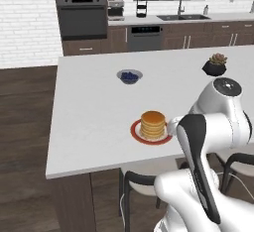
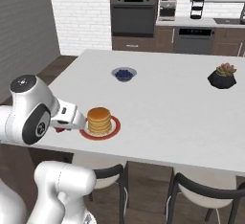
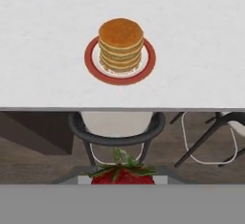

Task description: Take the strawberry from the fridge and place it on top of the pancake, located on the dining counter.

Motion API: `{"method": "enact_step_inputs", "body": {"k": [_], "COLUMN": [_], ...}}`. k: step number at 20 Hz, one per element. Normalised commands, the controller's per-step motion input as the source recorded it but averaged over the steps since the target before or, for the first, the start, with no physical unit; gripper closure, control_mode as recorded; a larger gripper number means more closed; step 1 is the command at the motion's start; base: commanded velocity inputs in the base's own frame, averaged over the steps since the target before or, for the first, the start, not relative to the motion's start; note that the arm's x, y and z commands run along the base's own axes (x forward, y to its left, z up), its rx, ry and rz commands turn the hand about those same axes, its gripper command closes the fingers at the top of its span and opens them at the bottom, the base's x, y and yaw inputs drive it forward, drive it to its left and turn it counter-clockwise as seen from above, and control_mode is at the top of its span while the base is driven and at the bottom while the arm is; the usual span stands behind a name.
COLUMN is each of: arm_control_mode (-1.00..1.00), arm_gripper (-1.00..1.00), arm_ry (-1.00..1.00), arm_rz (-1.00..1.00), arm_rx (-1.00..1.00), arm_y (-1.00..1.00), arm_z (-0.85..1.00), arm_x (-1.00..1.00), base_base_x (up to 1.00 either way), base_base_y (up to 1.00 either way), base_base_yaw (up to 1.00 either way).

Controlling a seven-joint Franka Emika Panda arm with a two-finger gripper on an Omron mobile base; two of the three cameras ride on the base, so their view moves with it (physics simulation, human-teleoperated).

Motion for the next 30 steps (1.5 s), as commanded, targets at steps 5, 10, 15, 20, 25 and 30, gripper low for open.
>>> {"method": "enact_step_inputs", "body": {"k": [5, 10, 15, 20, 25, 30], "arm_control_mode": [-1.0, -1.0, -1.0, -1.0, -1.0, -1.0], "arm_gripper": [1.0, 1.0, 1.0, 1.0, 1.0, 1.0], "arm_ry": [0.0, 0.04, 0.08, 0.18, 0.23, 0.14], "arm_rz": [0.0, 0.0, 0.0, 0.0, 0.0, 0.0], "arm_rx": [0.0, 0.0, 0.01, 0.02, 0.0, 0.0], "arm_y": [0.16, 0.02, 0.01, -0.15, -0.08, 0.0], "arm_z": [0.19, -0.01, -0.16, -0.3, -0.46, -0.47], "arm_x": [0.84, 1.0, 1.0, 0.98, 0.98, 0.49], "base_base_x": [0.0, 0.0, 0.0, 0.0, 0.0, 0.0], "base_base_y": [0.0, 0.0, 0.0, 0.0, 0.0, 0.0], "base_base_yaw": [0.0, 0.0, 0.0, 0.0, 0.0, 0.0]}}
